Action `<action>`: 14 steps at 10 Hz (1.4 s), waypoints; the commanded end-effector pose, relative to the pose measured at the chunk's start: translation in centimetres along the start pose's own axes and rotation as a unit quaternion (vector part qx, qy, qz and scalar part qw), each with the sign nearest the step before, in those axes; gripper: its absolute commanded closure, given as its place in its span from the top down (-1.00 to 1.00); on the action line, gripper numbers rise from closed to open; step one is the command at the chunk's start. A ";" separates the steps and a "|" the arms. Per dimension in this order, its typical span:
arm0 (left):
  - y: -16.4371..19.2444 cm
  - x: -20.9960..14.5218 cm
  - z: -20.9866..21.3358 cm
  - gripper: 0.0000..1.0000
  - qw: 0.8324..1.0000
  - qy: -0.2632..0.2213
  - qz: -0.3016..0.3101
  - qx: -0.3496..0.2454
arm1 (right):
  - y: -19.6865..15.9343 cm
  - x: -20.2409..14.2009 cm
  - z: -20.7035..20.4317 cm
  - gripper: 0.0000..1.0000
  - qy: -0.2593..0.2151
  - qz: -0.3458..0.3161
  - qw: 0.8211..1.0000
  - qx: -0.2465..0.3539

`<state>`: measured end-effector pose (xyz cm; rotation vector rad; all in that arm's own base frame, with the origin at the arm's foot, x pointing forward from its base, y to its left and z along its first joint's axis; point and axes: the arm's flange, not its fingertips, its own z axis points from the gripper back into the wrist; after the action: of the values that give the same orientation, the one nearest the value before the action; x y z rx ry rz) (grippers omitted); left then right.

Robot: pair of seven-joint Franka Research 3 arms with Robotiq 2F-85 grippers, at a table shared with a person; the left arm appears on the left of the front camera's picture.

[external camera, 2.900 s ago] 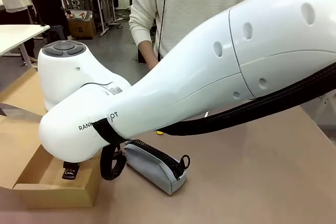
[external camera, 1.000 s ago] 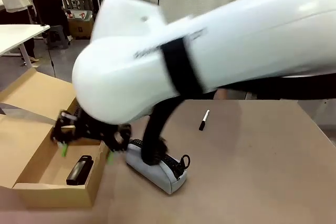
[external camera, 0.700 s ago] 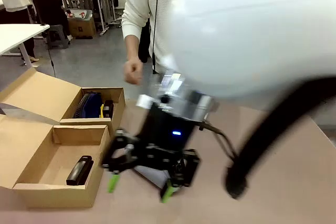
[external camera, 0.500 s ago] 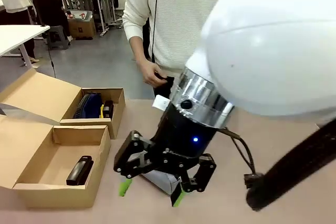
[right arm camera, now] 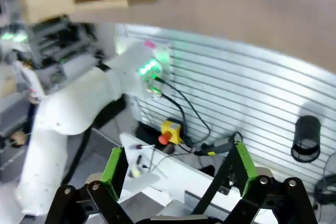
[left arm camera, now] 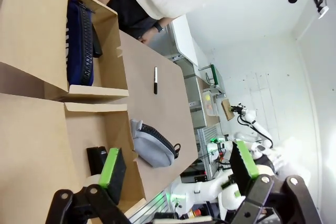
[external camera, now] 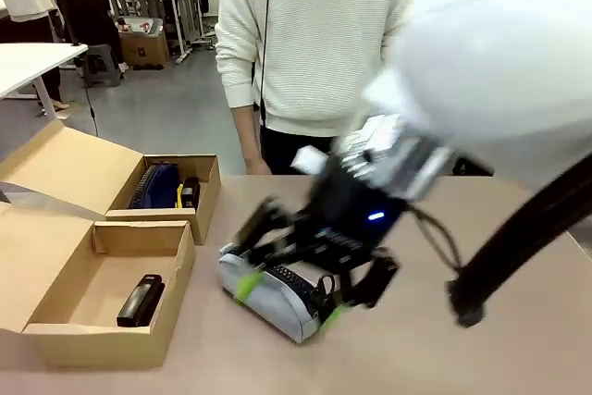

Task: Place items inside the box.
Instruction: Pick up a Pencil pouch or Stapler and place it inside the Mailer Box closest to the robot.

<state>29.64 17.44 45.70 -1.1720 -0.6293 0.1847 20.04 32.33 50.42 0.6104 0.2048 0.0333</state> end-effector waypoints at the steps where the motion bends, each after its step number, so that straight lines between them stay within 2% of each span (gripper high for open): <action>1: 0.0 -0.1 0.1 1.00 1.000 0.000 -0.013 -0.007 | -9.4 0.0 4.5 1.00 -0.040 -0.029 0.991 0.125; 2: 0.0 -0.1 0.1 1.00 1.000 0.000 -0.013 -0.007 | -12.9 -0.5 6.3 1.00 -0.071 -0.058 0.978 0.186; 3: 0.0 -0.1 0.1 1.00 1.000 0.000 -0.013 -0.007 | -16.7 -1.8 8.3 1.00 -0.121 -0.057 0.952 0.275; 4: 0.0 -0.1 0.1 1.00 1.000 0.000 -0.013 -0.007 | -20.6 -3.1 9.8 1.00 -0.182 -0.085 0.916 0.346; 5: 0.0 -0.1 0.1 1.00 1.000 0.000 -0.013 -0.007 | -23.8 -4.5 10.6 1.00 -0.211 -0.131 0.891 0.381; 6: 0.0 -0.1 0.1 1.00 1.000 0.000 -0.013 -0.007 | -26.9 -6.2 11.0 1.00 -0.226 -0.149 0.878 0.394; 7: 0.0 -0.1 0.1 1.00 1.000 0.000 -0.013 -0.007 | -29.2 -7.7 11.1 1.00 -0.199 -0.154 0.881 0.400; 8: 0.0 -0.1 0.1 1.00 1.000 0.000 -0.013 -0.007 | -30.9 -8.9 10.7 1.00 -0.147 -0.133 0.896 0.398; 9: 0.0 -0.1 0.1 1.00 1.000 0.000 -0.013 -0.007 | -32.8 -10.5 9.6 1.00 -0.069 -0.072 0.914 0.394; 10: 0.0 -0.1 0.1 1.00 1.000 0.000 -0.013 -0.007 | -34.8 -11.8 8.0 1.00 -0.020 -0.046 0.922 0.384; 11: 0.0 -0.1 0.1 1.00 1.000 0.000 -0.013 -0.007 | -36.0 -12.8 6.6 1.00 -0.001 -0.006 0.915 0.403; 12: 0.0 -0.1 0.1 1.00 1.000 0.000 -0.013 -0.007 | -36.3 -12.3 4.4 1.00 0.019 -0.023 0.921 0.389; 13: 0.0 -0.1 0.1 1.00 1.000 0.000 -0.013 -0.007 | -34.1 -10.4 2.7 1.00 0.039 -0.069 0.938 0.337; 14: 0.0 -0.1 0.1 1.00 1.000 0.000 -0.013 -0.007 | -30.6 -5.1 24.5 1.00 0.010 -0.031 0.916 0.399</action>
<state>29.65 17.48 45.73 -1.1715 -0.6298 0.1843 17.77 -8.83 50.46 1.3922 0.3398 -0.1164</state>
